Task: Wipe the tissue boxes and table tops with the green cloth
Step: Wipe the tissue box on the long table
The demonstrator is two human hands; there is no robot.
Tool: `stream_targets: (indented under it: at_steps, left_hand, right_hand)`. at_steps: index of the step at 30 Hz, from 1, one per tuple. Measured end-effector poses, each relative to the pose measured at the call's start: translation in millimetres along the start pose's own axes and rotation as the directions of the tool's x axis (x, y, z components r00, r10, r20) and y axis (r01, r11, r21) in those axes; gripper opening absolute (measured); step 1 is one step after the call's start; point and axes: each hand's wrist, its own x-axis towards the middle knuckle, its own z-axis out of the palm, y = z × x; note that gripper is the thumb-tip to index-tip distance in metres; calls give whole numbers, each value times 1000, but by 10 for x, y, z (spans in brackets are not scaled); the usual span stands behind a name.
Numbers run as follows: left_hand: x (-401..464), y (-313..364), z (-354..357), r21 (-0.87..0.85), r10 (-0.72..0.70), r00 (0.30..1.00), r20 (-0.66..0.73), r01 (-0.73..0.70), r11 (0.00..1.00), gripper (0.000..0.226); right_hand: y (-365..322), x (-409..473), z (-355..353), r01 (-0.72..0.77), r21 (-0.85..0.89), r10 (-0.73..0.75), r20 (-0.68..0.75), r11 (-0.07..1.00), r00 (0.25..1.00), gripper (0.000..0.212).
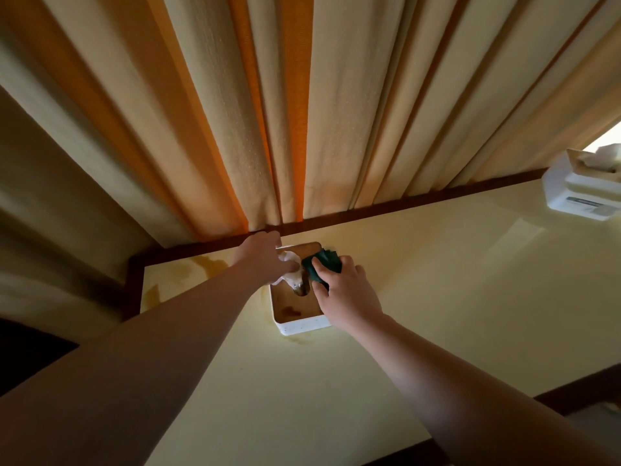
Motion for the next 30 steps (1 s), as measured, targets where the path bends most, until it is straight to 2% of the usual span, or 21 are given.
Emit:
stream_targets:
  at_steps: [8, 16, 21, 26, 30]
  left_hand:
    - [7, -2, 8, -33, -46, 999, 29, 47, 998, 61]
    - [7, 8, 27, -56, -64, 998, 26, 66, 996, 53]
    - [-8, -4, 61, -31, -48, 999, -3, 47, 998, 49]
    - [-3, 4, 50, -35, -46, 999, 6, 47, 998, 50]
    - [5, 4, 55, -32, -61, 998, 16, 61, 998, 56]
  right_hand:
    - [28, -617, 104, 1, -14, -1, -12, 1000, 1000, 51]
    - [-113, 79, -3, -72, -17, 72, 2, 997, 997, 53]
    - [-133, 373, -43, -32, 12, 32, 43, 999, 999, 53]
    - [-62, 36, -78, -3, -70, 7, 59, 998, 998, 52]
    - [-16, -422, -80, -13, -62, 18, 76, 998, 997, 52]
